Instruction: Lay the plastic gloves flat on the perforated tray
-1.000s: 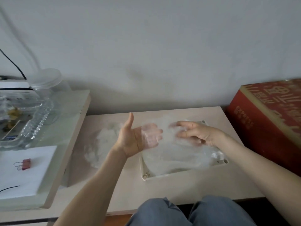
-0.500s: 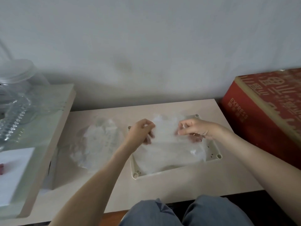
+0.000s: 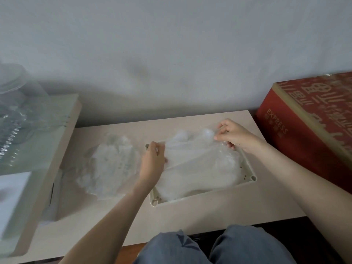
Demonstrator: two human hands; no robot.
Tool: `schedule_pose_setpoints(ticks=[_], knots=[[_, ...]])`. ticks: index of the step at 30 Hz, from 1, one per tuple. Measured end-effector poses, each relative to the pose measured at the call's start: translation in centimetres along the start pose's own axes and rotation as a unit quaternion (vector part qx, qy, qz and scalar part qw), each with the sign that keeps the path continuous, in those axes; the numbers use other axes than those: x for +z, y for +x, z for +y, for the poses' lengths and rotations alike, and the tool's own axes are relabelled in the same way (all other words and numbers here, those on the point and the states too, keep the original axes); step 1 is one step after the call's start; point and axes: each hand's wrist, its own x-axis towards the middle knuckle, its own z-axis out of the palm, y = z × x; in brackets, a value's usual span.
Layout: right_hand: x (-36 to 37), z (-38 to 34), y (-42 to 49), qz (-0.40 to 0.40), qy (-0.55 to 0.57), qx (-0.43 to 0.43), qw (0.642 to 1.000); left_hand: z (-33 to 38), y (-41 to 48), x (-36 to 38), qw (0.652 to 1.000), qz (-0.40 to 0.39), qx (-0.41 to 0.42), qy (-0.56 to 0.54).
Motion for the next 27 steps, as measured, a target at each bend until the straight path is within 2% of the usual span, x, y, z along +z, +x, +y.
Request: schedule_pose_setpoints(ticks=[3,5,6,9,12,15,18,22,25,27], knots=[[-0.4,0.4,-0.1,0.010,0.059,-0.005,0.998,0.5,0.0,0.0,0.990,-0.027,-0.070,-0.119],[-0.5,0.9,-0.3,-0.015,0.114,0.006,0.993,0.9,-0.1,-0.2,0.953,-0.072,-0.121,-0.269],[-0.5,1.2,-0.4,-0.031,0.129,0.012,0.991,0.9,-0.2,-0.3,0.937,-0.096,-0.129,-0.311],[-0.4,1.7,-1.0,-0.065,0.119,0.010,0.991,1.1,-0.6,-0.4,0.946,-0.145,-0.106,-0.271],[-0.5,1.7,-1.4,-0.057,0.103,-0.008,0.993,1.9,-1.1,-0.7,0.946,-0.158,-0.073,-0.273],[-0.9,1.1,-1.9,-0.043,0.066,-0.015,0.997,3.7,-1.8,-1.2,0.959,-0.168,0.021,-0.229],[-0.8,-0.5,-2.2,-0.084,0.025,-0.023,0.996,6.0,-2.0,-1.7,0.952,-0.219,0.130,-0.170],[-0.2,-3.6,-2.1,-0.159,0.122,-0.037,0.979,9.2,-2.3,-2.8,0.915,-0.314,0.186,-0.170],[-0.4,-5.2,-2.9,-0.265,0.225,0.005,0.938,11.0,-2.4,-3.7,0.885,-0.376,0.200,-0.187],[-0.2,-5.5,-3.0,-0.308,0.290,0.010,0.906,11.5,-2.3,-4.2,0.873,-0.395,0.193,-0.212]])
